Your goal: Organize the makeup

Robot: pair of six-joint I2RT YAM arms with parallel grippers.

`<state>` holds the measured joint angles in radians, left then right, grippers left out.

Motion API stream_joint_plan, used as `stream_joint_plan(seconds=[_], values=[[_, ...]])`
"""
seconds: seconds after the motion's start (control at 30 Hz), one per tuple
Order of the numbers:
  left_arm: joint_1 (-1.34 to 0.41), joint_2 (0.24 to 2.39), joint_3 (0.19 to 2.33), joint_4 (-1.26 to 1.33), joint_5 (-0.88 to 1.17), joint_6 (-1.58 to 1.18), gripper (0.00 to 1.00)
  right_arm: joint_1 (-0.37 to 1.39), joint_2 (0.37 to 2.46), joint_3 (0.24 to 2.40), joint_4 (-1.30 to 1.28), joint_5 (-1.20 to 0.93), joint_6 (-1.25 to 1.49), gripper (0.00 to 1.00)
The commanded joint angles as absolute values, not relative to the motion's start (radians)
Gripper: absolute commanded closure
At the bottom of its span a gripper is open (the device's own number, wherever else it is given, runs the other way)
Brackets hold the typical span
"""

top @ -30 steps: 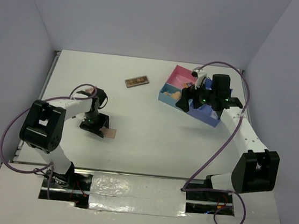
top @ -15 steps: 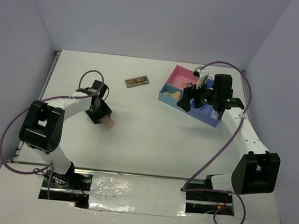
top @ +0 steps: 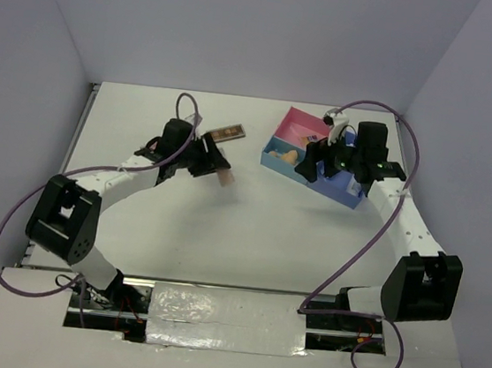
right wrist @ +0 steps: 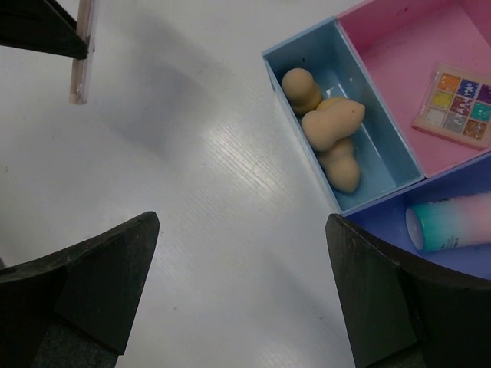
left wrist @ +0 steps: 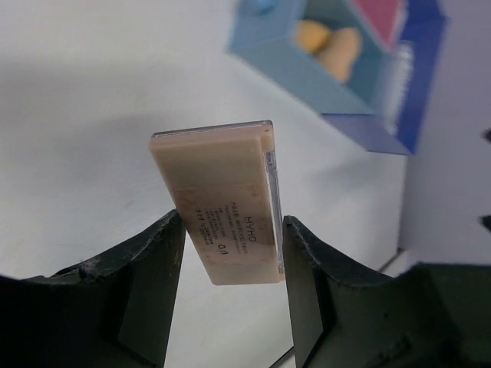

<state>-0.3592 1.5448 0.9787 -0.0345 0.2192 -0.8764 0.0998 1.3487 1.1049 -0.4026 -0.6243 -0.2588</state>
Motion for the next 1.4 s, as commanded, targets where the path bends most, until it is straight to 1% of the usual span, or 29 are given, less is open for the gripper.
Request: stream_joint_plan(seconds=[0.0,0.1,0.13,0.17,0.2,0.27,0.3,0.33,0.37,0.47,0.5,0.6,0.73,0.8,0.83,0.87,0.9,0.97,1.0,1.07,1.1,1.17,1.2,1.3,1.37], values=[[-0.39,1.613,1.102,0.282,0.414,-0.85,1.0,0.08,1.278,1.106,-0.356,-0.627,-0.27,0.04],[-0.41,1.742,1.259,0.324,0.478,-0.861,1.0,0.054,1.262,1.112,-0.362,-0.629,-0.267,0.1],[-0.416,1.782,1.302,0.337,0.504,-0.874,1.0,0.054,1.259,1.114,-0.364,-0.633,-0.264,0.16],[-0.429,1.854,1.389,0.354,0.514,-0.883,1.0,0.042,1.259,1.117,-0.367,-0.655,-0.261,0.22],[-0.434,1.89,1.429,0.362,0.525,-0.905,1.0,0.032,1.258,1.121,-0.37,-0.667,-0.261,0.38],[-0.449,2.0,1.547,0.382,0.549,-0.931,1.0,0.012,1.25,1.123,-0.367,-0.692,-0.247,0.55],[-0.454,2.034,1.578,0.412,0.555,-0.969,1.0,0.008,1.247,1.124,-0.368,-0.695,-0.247,0.69],[-0.459,2.101,1.607,0.432,0.557,-0.992,1.0,0.008,1.24,1.124,-0.367,-0.698,-0.244,0.75],[-0.46,2.133,1.652,0.46,0.561,-1.024,1.0,0.008,1.235,1.123,-0.367,-0.695,-0.242,0.78],[-0.471,2.252,1.738,0.555,0.551,-1.132,1.0,0.009,1.223,1.112,-0.361,-0.696,-0.238,0.78],[-0.474,2.276,1.758,0.586,0.545,-1.17,1.0,-0.021,1.22,1.105,-0.36,-0.696,-0.238,0.79],[-0.492,2.368,1.865,0.588,0.515,-1.21,1.0,-0.025,1.209,1.091,-0.353,-0.698,-0.236,0.78],[-0.517,2.472,2.017,0.519,0.482,-1.221,1.0,-0.029,1.206,1.08,-0.344,-0.704,-0.23,0.78],[-0.522,2.488,2.028,0.503,0.437,-1.23,1.0,-0.031,1.206,1.075,-0.339,-0.709,-0.226,0.77],[-0.523,2.497,2.026,0.494,0.419,-1.235,0.98,-0.032,1.206,1.074,-0.339,-0.712,-0.224,0.77],[-0.523,2.497,2.025,0.43,0.391,-1.245,0.97,-0.032,1.206,1.071,-0.334,-0.713,-0.219,0.77],[-0.525,2.496,2.017,0.405,0.333,-1.25,0.96,-0.034,1.204,1.069,-0.334,-0.716,-0.218,0.76],[-0.526,2.496,1.993,0.371,0.287,-1.278,0.95,-0.034,1.204,1.063,-0.33,-0.724,-0.216,0.76],[-0.528,2.499,1.993,0.355,0.269,-1.287,0.9,-0.034,1.203,1.062,-0.328,-0.726,-0.215,0.76],[-0.531,2.522,2.031,0.321,0.236,-1.299,0.88,-0.034,1.2,1.057,-0.328,-0.729,-0.215,0.75],[-0.534,2.546,2.054,0.261,0.227,-1.301,0.84,-0.035,1.198,1.057,-0.328,-0.727,-0.215,0.75],[-0.54,2.569,2.123,0.229,0.215,-1.311,0.74,-0.035,1.197,1.055,-0.328,-0.727,-0.215,0.75],[-0.541,2.591,2.147,0.194,0.212,-1.315,0.63,-0.037,1.197,1.055,-0.328,-0.727,-0.215,0.75],[-0.549,2.621,2.233,0.173,0.21,-1.331,0.48,-0.038,1.192,1.051,-0.325,-0.733,-0.213,0.74],[-0.549,2.625,2.241,0.173,0.216,-1.339,0.41,-0.04,1.19,1.046,-0.324,-0.736,-0.21,0.74]])
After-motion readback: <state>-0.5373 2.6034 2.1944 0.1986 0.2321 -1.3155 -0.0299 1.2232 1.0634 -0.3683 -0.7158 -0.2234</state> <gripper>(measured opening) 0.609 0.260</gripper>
